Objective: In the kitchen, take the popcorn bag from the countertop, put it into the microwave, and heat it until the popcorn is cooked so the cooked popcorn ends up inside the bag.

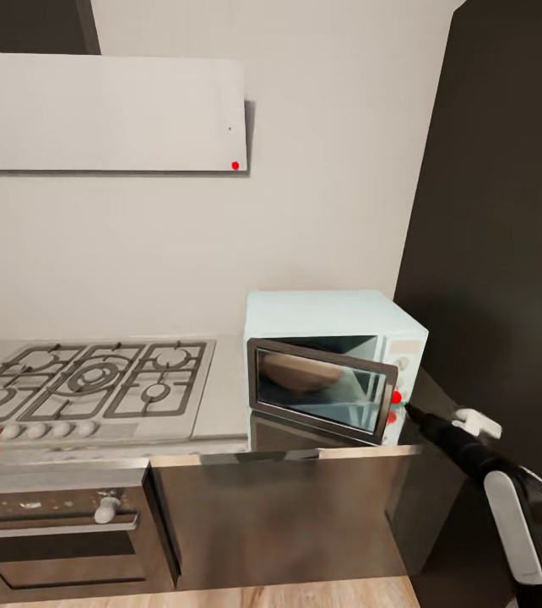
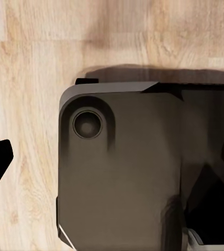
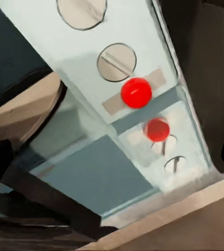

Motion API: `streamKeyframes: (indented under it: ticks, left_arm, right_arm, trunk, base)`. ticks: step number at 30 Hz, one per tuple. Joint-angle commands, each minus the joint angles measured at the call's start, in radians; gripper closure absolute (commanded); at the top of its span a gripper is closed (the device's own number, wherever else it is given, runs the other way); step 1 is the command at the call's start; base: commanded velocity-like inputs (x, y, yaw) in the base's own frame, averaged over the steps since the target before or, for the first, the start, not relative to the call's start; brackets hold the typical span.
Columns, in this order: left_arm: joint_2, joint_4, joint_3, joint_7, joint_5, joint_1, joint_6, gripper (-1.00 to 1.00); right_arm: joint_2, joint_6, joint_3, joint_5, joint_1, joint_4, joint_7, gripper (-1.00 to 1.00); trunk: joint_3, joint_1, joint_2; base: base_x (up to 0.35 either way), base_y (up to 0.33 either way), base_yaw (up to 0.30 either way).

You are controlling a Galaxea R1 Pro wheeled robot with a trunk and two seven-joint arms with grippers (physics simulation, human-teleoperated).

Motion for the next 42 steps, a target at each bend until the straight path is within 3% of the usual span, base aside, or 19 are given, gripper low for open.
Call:
streamKeyframes:
  ticks: [1, 3, 5, 7, 8, 10, 13, 14, 15, 16, 17, 22, 28, 31, 34, 42]
  left_arm:
    - [0.000, -0.002, 0.001, 0.000, 0.002, 0.000, -0.001, -1.00]
    - [0.000, -0.002, 0.001, 0.000, 0.002, 0.000, -0.001, -1.00]
    - [0.000, -0.002, 0.001, 0.000, 0.002, 0.000, -0.001, -1.00]
    - [0.000, -0.002, 0.001, 0.000, 0.002, 0.000, -0.001, -1.00]
    - [0.000, -0.002, 0.001, 0.000, 0.002, 0.000, -0.001, -1.00]
    - [0.000, -0.002, 0.002, 0.001, 0.002, 0.000, -0.001, -1.00]
    - [0.000, -0.002, 0.001, 0.000, 0.003, 0.000, -0.001, -1.00]
    - [0.000, -0.002, 0.002, 0.000, 0.003, 0.000, -0.001, -1.00]
    - [0.000, -0.002, 0.002, 0.000, 0.003, 0.000, -0.001, -1.00]
    - [-0.001, -0.002, 0.001, 0.000, 0.005, 0.000, -0.002, -1.00]
    - [-0.002, -0.002, 0.001, 0.000, 0.007, 0.000, -0.002, -1.00]
    - [-0.002, -0.002, 0.002, 0.001, 0.009, 0.000, -0.001, -1.00]
    - [-0.002, -0.003, 0.004, 0.002, 0.009, 0.000, -0.001, -1.00]
    - [-0.002, -0.003, 0.004, 0.002, 0.009, 0.000, -0.001, -1.00]
    - [-0.002, -0.002, 0.004, 0.002, 0.009, 0.000, -0.001, -1.00]
    - [-0.002, -0.002, 0.003, 0.002, 0.009, 0.000, -0.001, -1.00]
  right_arm:
    - [-0.002, 0.018, -0.025, -0.081, -0.011, 0.001, -0.038, -1.00]
    - [-0.021, 0.068, -0.093, -0.236, -0.020, 0.003, -0.084, -1.00]
    - [-0.056, 0.103, -0.162, -0.363, -0.021, 0.006, -0.099, -1.00]
    - [-0.074, 0.121, -0.189, -0.422, -0.022, 0.010, -0.102, -1.00]
    - [-0.098, 0.140, -0.198, -0.447, -0.028, 0.030, -0.104, -1.00]
    - [-0.109, 0.162, -0.201, -0.456, -0.063, 0.061, -0.105, -1.00]
    - [-0.112, 0.376, -0.200, -0.461, -0.198, 0.179, -0.106, -1.00]
    - [-0.111, 0.413, -0.199, -0.464, -0.243, 0.245, -0.103, -1.00]
    - [-0.110, 0.413, -0.198, -0.471, -0.265, 0.285, -0.101, -1.00]
    - [-0.109, 0.413, -0.196, -0.507, -0.291, 0.339, -0.100, -1.00]
    - [-0.108, 0.413, -0.194, -0.532, -0.299, 0.359, -0.099, -1.00]
    - [-0.109, 0.413, -0.191, -0.571, -0.304, 0.374, -0.096, -1.00]
    - [-0.104, 0.413, -0.184, -0.586, -0.304, 0.383, -0.083, -1.00]
    - [-0.103, 0.413, -0.115, -0.622, -0.304, 0.387, -0.080, -1.00]
    - [-0.104, 0.413, -0.053, -0.693, -0.304, 0.388, -0.081, -1.00]
    - [-0.103, 0.413, -0.028, -0.720, -0.304, 0.388, -0.080, -1.00]
  trunk:
    - [-0.001, 0.000, -0.001]
    - [-0.001, 0.000, -0.001]
    - [-0.001, 0.000, -0.001]
    - [-0.001, 0.000, -0.001]
    - [-0.001, 0.000, -0.001]
    - [-0.001, 0.000, -0.001]
    - [-0.001, 0.000, -0.001]
    - [-0.001, 0.000, -0.001]
    - [-0.001, 0.000, -0.001]
    - [-0.001, 0.000, -0.001]
    - [-0.001, 0.000, -0.001]
    - [-0.001, 0.000, -0.001]
    - [-0.001, 0.000, -0.001]
    - [-0.001, 0.000, -0.001]
    - [-0.001, 0.000, -0.001]
    - [-0.001, 0.000, -0.001]
  base:
    - [0.004, 0.000, 0.000]
    - [0.002, 0.000, 0.000]
    - [0.000, 0.000, 0.000]
    - [0.000, 0.000, 0.000]
    - [0.095, 0.000, 0.000]
    - [0.210, 0.000, 0.000]
    - [0.057, 0.000, 0.000]
    - [0.099, 0.000, 0.000]
    - [0.177, 0.000, 0.000]
    - [0.086, 0.000, 0.000]
    - [0.028, 0.000, 0.000]
    - [0.078, 0.000, 0.000]
    - [0.074, -0.008, 0.000]
    - [0.002, -0.001, 0.000]
    - [0.000, 0.000, 0.000]
    - [-0.007, 0.000, 0.000]
